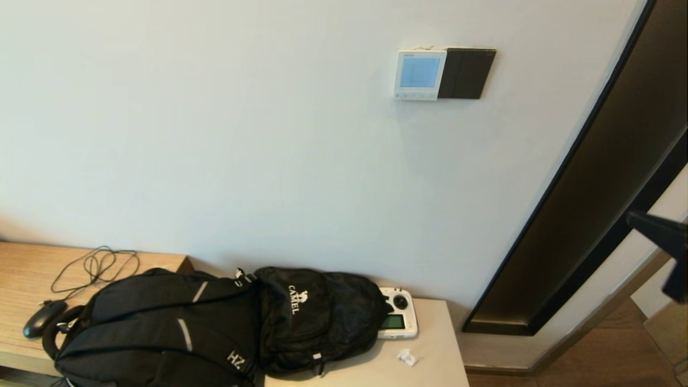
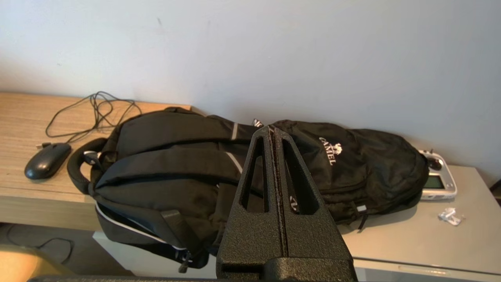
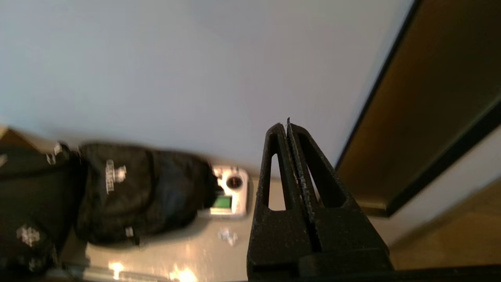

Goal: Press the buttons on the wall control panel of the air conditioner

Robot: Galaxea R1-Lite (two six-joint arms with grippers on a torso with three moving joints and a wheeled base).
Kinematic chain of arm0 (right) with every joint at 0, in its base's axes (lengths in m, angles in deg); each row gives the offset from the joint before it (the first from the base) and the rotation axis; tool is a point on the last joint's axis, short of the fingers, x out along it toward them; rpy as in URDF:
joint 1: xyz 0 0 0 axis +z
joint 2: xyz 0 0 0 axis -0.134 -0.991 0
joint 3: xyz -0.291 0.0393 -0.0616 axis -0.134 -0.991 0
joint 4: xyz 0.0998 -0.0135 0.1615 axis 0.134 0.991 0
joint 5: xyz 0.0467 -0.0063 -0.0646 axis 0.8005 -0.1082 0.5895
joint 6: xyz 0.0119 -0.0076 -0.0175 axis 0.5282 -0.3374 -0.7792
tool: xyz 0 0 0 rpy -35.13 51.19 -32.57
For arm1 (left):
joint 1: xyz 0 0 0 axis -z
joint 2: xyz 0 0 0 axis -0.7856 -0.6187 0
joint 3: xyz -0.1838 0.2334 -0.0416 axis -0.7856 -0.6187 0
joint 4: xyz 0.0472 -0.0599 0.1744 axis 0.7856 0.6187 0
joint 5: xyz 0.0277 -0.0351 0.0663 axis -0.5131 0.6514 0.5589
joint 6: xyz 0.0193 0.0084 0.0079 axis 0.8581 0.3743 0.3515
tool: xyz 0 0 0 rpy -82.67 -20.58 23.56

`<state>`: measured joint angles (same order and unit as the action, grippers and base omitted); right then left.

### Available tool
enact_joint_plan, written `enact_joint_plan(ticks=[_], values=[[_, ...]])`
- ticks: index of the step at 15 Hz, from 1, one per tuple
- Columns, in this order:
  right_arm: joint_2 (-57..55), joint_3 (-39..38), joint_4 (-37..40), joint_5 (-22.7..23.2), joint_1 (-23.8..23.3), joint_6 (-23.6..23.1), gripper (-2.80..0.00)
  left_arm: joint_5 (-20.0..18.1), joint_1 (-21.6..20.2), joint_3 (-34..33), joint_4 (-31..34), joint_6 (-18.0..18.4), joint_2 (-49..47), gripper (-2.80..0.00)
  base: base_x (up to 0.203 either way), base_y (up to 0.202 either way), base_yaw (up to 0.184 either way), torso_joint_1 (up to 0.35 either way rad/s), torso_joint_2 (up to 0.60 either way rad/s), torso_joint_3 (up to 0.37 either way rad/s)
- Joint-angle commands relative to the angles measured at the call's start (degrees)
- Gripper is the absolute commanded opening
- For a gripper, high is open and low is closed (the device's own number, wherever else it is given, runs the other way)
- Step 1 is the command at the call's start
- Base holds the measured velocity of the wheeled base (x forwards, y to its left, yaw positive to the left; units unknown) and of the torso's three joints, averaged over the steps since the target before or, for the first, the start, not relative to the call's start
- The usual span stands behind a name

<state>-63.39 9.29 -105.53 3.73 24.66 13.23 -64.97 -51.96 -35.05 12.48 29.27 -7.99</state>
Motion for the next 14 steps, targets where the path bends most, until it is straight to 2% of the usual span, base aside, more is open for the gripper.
enact_joint_plan(ticks=[1,4,6,9,14], values=[[13.49,-8.74,1.82,2.82,-3.64,-0.24,-2.80,0.00,-0.08,0.00,-0.02,-0.03,0.02,-2.80,0.000,0.000,0.000,0.000,0.00,0.000],[24.01,-20.05,5.56,13.67,-13.86,-0.68,-2.80,0.04,0.01,0.00,-0.02,-0.03,0.02,-2.80,0.000,0.000,0.000,0.000,0.00,0.000],[28.75,-25.20,6.39,17.48,-16.16,-1.16,-2.80,0.01,0.01,0.00,-0.02,-0.03,0.02,-2.80,0.000,0.000,0.000,0.000,0.00,0.000],[35.96,-31.22,7.87,18.64,-17.04,-2.72,-2.80,-0.04,0.01,0.00,-0.02,-0.03,0.02,-2.80,0.000,0.000,0.000,0.000,0.00,0.000],[45.53,-30.25,15.82,17.38,-16.89,-3.25,-2.80,-0.02,0.01,0.00,-0.02,-0.03,0.02,-2.80,0.000,0.000,0.000,0.000,0.00,0.000]])
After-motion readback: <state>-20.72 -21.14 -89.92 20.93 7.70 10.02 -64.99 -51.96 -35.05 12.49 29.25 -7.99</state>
